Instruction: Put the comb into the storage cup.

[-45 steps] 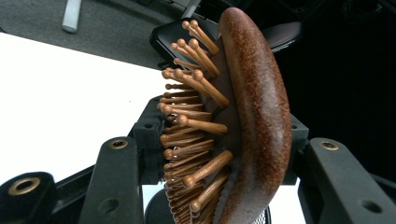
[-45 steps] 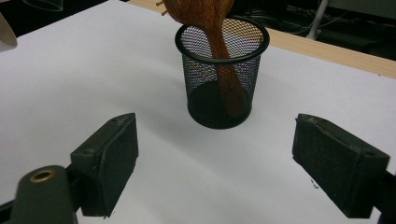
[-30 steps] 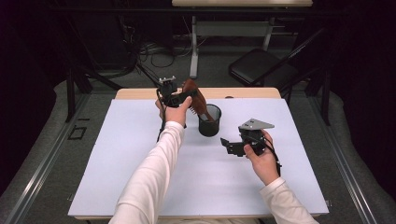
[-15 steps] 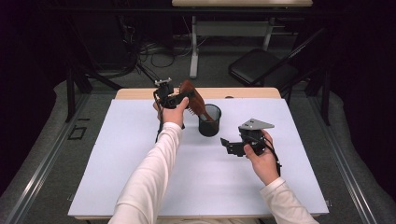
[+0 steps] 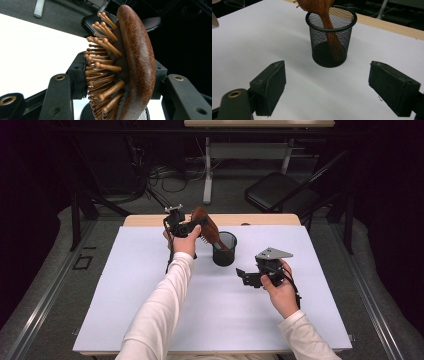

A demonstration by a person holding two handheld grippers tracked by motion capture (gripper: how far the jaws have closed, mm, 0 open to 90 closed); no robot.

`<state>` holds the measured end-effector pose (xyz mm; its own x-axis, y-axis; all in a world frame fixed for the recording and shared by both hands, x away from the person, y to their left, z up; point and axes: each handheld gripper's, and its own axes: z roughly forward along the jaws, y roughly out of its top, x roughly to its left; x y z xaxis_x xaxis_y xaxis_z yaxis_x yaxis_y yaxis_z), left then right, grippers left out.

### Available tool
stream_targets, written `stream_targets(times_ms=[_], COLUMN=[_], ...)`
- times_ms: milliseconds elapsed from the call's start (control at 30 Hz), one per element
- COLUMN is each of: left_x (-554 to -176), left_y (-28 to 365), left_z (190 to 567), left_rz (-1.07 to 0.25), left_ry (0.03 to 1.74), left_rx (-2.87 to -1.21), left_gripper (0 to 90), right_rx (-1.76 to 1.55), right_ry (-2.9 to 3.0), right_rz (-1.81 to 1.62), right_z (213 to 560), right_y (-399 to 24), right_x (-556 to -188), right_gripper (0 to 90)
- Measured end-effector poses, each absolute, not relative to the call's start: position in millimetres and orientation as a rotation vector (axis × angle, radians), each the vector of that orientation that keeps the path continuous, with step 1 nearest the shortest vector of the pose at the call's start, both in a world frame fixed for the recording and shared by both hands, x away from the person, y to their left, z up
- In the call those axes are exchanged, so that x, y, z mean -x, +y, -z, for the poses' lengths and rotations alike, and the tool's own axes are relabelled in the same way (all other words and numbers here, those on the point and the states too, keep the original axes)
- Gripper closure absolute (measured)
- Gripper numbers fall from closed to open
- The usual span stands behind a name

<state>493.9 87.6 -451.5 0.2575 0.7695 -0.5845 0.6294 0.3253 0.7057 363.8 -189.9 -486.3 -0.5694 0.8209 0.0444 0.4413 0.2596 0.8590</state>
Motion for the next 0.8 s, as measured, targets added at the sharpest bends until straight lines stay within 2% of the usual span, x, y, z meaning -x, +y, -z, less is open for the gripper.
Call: stream_targets(times_ms=[800], left_x=[-491.9], left_y=[90.6], left_z=[450.5], left_rz=[-0.152], left_ry=[1.448], left_rx=[-1.364], left_gripper=[45.0], right_rx=[-1.154], right_ry=[2.119], right_rz=[-1.239], right_z=[486.5], right_y=[-190.6], right_x=[-364.2], right_gripper=[14.3])
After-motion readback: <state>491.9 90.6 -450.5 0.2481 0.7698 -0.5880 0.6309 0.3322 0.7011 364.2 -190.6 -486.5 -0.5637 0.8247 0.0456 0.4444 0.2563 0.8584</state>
